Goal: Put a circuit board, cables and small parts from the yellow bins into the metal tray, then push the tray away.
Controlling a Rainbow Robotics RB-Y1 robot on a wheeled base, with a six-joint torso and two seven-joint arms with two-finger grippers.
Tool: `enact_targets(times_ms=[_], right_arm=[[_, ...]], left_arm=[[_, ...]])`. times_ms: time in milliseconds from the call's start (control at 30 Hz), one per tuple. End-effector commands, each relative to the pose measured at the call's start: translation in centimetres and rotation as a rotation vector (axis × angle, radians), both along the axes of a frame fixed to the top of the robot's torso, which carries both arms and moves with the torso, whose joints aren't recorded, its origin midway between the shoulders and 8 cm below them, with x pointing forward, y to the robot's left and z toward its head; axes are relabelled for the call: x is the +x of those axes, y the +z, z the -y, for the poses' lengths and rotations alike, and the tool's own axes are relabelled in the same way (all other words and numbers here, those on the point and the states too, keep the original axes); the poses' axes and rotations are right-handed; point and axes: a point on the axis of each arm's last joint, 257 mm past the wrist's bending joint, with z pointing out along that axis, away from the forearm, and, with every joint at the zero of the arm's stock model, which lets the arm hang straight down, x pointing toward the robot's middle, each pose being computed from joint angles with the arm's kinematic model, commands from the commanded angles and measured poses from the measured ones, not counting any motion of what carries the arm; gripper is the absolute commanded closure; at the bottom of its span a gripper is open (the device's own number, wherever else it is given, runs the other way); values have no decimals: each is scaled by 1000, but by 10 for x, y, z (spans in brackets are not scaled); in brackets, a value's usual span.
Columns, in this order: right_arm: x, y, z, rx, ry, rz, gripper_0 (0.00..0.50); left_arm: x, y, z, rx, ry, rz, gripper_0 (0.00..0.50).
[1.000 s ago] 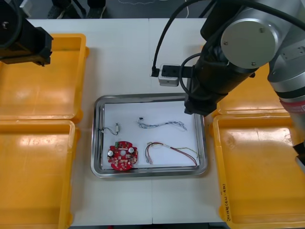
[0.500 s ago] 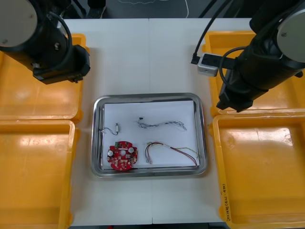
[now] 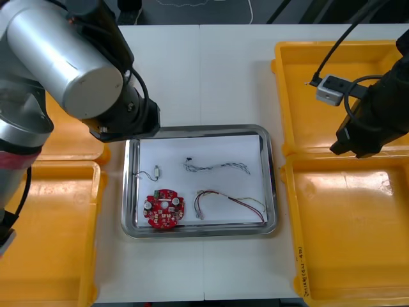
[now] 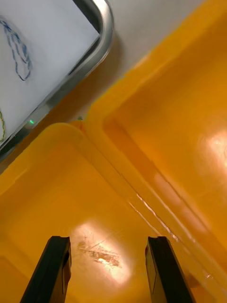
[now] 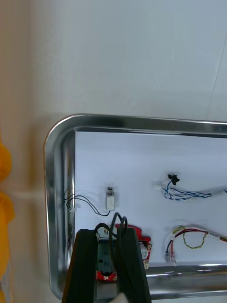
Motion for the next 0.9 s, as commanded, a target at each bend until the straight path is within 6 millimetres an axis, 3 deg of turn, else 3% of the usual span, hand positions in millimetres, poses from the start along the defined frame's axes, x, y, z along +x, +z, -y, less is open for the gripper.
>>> enact_targets(times_ms=[33, 200, 433, 900], right_arm=[[-7, 7, 31, 45, -175, 7, 39], [-17, 0, 37, 99, -312, -12, 41], [-30, -10, 44, 123, -457, -9, 40], [-51, -39, 58, 180, -743, -69, 41]], left_arm=[[-19, -27, 20, 10, -15, -18, 500], [-26, -45, 24, 48, -36, -34, 500], [-24, -52, 42, 22, -62, -31, 500], [1, -77, 64, -7, -59, -34, 500]])
